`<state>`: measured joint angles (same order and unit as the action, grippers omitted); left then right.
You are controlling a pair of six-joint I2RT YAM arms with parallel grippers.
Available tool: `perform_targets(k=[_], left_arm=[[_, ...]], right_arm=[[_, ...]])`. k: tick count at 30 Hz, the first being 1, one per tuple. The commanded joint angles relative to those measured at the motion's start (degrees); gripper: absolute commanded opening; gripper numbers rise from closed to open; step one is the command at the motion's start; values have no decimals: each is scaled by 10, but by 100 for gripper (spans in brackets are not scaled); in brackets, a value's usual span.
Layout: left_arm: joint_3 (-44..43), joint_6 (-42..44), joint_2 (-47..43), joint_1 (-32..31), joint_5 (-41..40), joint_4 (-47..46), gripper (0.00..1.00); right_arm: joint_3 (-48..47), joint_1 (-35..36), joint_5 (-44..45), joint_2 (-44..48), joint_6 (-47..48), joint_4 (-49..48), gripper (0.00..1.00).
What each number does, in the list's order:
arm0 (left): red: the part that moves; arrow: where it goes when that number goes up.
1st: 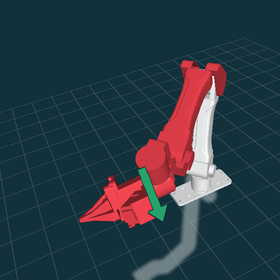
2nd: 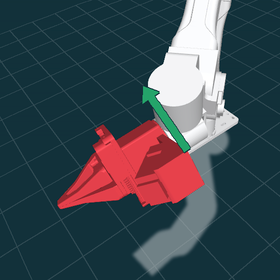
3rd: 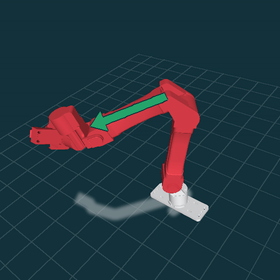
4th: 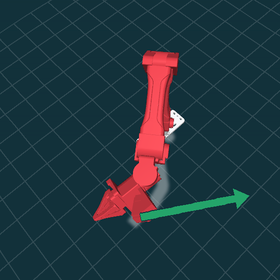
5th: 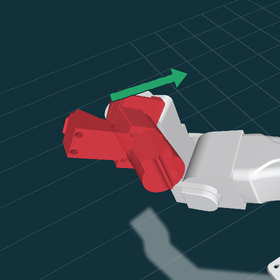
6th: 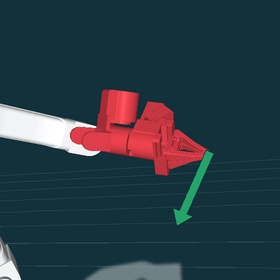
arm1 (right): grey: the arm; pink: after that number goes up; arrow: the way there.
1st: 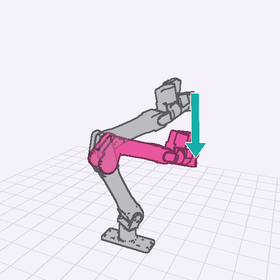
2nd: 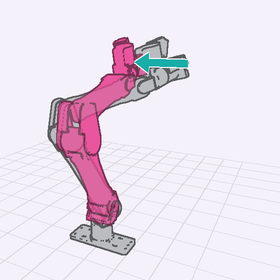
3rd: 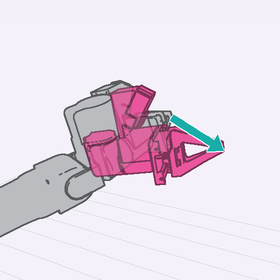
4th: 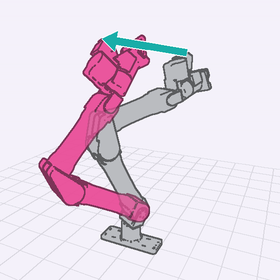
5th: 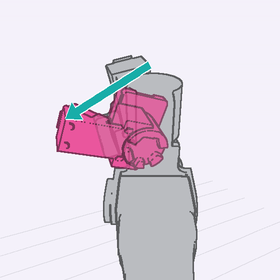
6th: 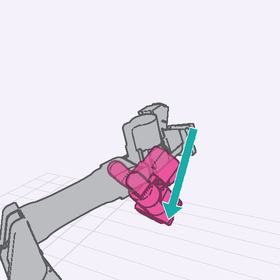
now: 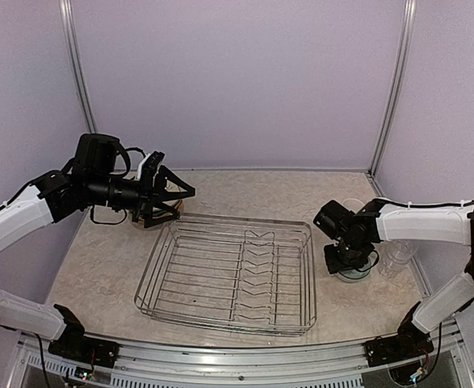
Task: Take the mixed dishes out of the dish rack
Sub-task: Place the bowl at the center of the board, then reset both arms
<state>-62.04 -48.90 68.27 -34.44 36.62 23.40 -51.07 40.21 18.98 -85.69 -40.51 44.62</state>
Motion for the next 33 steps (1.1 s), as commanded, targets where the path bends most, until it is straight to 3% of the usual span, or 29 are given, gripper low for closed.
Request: perform_targets(k=[1, 10, 19, 33], left_arm=[[-40, 38, -35, 4, -45, 55, 96], [-111, 98, -101, 18, -152, 143, 99], [-144, 138, -196, 22, -271, 156, 99], [-151, 218, -354, 22, -444, 140, 99]], right_arm=[[-24, -5, 10, 49, -1, 27, 51], [-97, -4, 56, 159, 36, 77, 81], [-202, -4, 64, 252, 156, 23, 99], [-204, -4, -83, 411, 327, -220, 100]])
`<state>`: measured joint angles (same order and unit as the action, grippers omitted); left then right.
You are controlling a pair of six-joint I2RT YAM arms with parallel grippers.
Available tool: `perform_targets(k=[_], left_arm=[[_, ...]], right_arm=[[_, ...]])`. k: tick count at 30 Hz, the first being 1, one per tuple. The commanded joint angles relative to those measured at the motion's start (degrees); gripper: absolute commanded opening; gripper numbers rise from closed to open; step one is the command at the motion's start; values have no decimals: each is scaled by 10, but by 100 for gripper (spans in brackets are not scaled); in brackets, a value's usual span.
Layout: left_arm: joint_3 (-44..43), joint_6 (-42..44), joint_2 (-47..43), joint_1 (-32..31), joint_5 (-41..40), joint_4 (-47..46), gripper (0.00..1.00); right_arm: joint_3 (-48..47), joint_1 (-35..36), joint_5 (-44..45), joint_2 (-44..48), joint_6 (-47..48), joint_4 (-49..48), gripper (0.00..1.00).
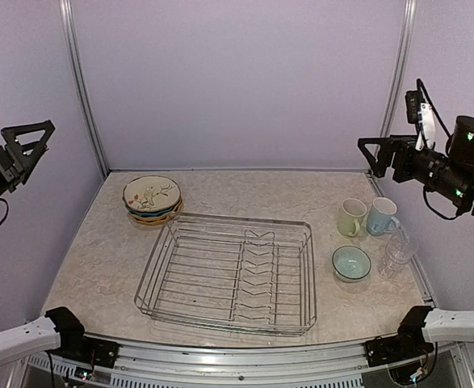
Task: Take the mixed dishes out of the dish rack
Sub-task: Reset both arms
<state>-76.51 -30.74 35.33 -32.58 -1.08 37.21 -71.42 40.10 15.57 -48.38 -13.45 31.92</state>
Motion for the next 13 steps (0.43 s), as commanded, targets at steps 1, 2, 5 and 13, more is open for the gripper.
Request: perform_targets(k=[1, 2, 5, 13], left_arm=[[-6, 39, -33, 3, -75, 1, 99], [-6, 42, -42, 3, -82, 1, 99], [-7, 50, -56, 3, -93, 0, 99], [-7, 62, -70, 3, -110, -2, 99]], right_arm=[[4, -3, -56, 46, 65, -108, 100], [9, -3, -60, 55, 72, -122, 100], [20, -4, -59, 75, 81, -152, 100], [35, -3, -30, 84, 81, -162, 100]])
